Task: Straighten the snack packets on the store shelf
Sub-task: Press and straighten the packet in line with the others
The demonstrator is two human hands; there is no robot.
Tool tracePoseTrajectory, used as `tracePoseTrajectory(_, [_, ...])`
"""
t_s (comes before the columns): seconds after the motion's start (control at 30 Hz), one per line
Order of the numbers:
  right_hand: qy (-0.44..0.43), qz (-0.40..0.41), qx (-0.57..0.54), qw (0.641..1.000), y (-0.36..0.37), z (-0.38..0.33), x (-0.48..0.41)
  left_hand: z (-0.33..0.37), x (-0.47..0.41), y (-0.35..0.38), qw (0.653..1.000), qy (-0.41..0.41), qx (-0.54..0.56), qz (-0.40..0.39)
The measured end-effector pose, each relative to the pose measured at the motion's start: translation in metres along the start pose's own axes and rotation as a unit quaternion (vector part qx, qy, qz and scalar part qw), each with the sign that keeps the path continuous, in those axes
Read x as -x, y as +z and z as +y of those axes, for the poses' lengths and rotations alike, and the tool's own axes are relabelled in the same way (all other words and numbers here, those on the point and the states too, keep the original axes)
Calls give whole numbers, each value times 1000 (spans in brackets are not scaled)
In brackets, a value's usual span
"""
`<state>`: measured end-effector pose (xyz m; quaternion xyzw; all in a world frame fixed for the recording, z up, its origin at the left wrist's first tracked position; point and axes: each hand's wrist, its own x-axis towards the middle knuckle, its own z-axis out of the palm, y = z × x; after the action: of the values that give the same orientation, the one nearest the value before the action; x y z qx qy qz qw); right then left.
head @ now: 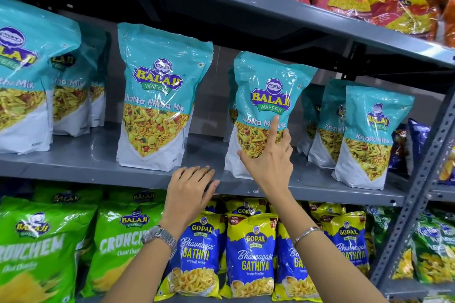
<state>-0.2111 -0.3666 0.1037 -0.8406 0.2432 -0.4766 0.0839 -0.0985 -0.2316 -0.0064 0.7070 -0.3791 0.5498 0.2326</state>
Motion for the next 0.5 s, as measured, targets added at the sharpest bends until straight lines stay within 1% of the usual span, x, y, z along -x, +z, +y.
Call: tracePoseTrajectory(0.5, [2, 0, 5, 1000, 0, 0, 0, 1, 0, -2, 1000, 0, -2, -3])
